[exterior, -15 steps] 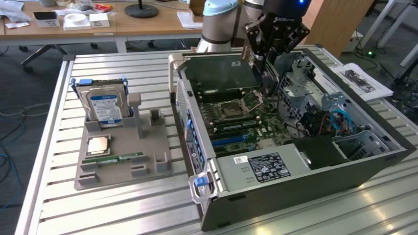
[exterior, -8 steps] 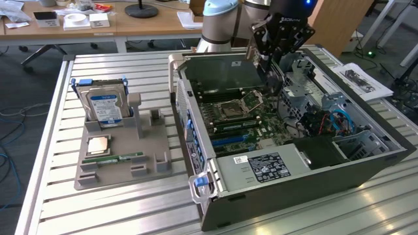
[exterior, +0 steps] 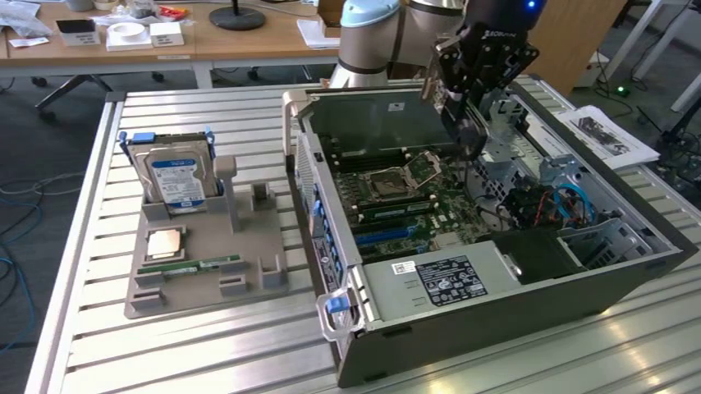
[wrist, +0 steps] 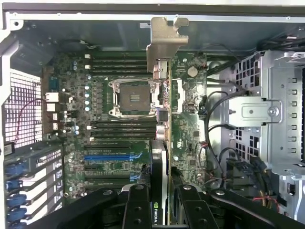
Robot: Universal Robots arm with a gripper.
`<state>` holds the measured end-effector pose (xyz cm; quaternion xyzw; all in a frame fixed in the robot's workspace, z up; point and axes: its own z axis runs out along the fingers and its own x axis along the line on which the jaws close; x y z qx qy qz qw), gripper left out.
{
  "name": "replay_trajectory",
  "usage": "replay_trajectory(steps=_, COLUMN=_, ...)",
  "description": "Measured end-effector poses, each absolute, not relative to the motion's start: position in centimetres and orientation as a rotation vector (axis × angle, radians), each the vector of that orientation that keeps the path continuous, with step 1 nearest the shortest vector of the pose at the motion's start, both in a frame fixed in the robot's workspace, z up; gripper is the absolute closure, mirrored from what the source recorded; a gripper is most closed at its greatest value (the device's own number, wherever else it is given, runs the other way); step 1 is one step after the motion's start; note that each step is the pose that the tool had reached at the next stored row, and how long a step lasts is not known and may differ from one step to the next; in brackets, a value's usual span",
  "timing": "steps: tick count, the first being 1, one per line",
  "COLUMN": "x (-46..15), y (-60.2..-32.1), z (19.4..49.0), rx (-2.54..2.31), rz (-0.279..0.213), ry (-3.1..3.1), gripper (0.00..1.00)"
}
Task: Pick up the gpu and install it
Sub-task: 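Pick up the gpu and move the gpu toward the slot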
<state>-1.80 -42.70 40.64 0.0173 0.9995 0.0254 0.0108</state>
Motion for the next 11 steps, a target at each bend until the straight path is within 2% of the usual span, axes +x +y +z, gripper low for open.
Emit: replay_trajectory(steps=11, x=0.2, y=-42.7, z=40.5, rx=0.031, rz=0.079, ry=3.119, gripper=0.73)
